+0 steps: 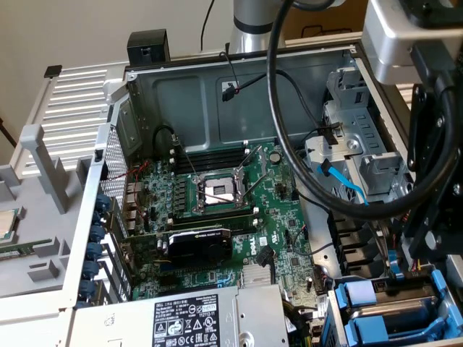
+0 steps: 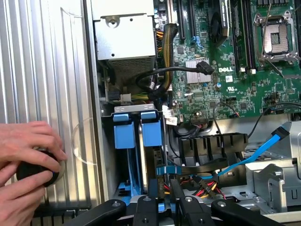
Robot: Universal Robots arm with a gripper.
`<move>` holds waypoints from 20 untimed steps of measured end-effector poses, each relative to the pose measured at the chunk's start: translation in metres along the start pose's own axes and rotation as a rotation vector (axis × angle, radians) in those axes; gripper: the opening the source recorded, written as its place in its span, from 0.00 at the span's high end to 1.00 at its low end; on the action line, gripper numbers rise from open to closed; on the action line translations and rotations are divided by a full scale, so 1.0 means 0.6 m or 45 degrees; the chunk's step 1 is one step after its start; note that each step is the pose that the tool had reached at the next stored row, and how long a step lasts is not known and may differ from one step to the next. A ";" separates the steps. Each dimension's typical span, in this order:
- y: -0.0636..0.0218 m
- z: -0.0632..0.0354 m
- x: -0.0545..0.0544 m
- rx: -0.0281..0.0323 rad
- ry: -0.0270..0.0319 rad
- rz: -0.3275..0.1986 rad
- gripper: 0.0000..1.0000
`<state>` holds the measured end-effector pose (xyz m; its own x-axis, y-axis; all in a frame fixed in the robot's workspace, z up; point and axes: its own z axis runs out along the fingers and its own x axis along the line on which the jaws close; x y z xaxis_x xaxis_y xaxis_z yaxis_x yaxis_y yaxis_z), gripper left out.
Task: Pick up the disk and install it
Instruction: 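Insert the second disk wire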
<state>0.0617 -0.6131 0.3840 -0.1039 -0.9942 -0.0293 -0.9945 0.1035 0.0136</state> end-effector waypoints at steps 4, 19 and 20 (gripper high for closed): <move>0.001 0.000 0.000 0.0011 -0.0003 0.000 0.75; 0.002 -0.003 0.000 0.0026 -0.0003 0.000 0.77; 0.002 -0.003 0.000 0.0027 -0.0002 0.000 0.77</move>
<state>0.0607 -0.6131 0.3856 -0.1039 -0.9942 -0.0295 -0.9946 0.1036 0.0115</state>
